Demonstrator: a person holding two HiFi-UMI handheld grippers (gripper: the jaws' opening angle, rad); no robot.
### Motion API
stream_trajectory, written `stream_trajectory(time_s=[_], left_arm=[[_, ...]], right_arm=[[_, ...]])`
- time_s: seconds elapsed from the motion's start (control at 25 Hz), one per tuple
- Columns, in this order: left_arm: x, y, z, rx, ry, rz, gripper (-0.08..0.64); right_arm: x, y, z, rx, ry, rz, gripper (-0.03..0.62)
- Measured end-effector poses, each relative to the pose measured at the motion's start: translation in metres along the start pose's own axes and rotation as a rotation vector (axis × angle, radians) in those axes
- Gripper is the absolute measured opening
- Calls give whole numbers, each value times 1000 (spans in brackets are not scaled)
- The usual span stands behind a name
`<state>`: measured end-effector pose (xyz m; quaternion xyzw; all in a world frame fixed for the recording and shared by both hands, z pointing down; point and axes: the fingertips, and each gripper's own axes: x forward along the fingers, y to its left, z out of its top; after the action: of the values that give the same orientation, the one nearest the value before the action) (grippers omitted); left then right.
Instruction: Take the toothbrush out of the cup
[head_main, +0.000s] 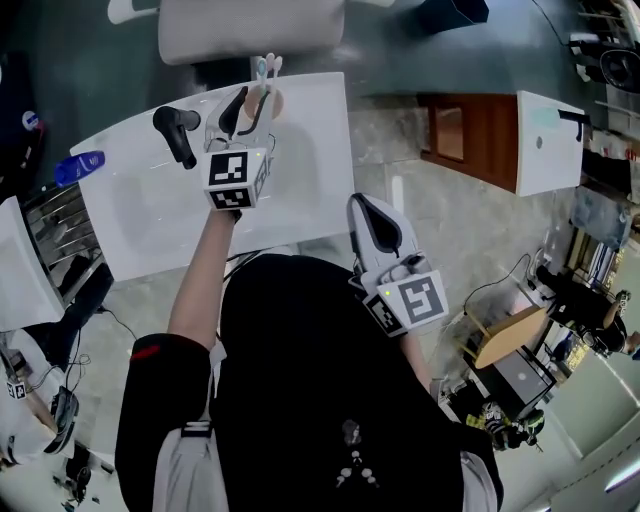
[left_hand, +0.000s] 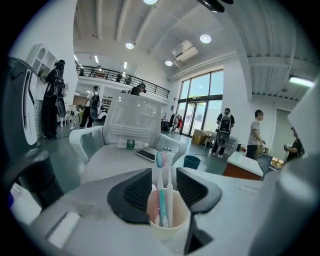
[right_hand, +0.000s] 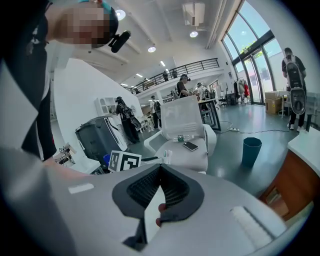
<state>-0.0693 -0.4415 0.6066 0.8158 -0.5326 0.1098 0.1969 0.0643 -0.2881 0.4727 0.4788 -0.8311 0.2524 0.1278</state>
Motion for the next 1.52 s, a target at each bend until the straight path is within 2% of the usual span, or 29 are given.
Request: stream_trajectory(time_s=[0.24, 0.52, 1.12, 1.28, 1.52], left_arm=[[18, 4, -12, -27, 60, -27, 163], [30, 11, -21, -72, 98, -14, 153], [40, 15, -19, -39, 118, -10, 100], [39, 18, -21, -36, 120, -7, 41], [39, 18, -22, -47, 118, -1, 37]], right_arm=[[5, -5, -3, 17, 8, -16, 2], [6, -10, -8, 33, 17, -37, 3], [6, -16, -9, 53, 15, -60, 3], [6, -15, -11, 51, 17, -62, 3], [3, -15, -12, 46, 15, -64, 3]])
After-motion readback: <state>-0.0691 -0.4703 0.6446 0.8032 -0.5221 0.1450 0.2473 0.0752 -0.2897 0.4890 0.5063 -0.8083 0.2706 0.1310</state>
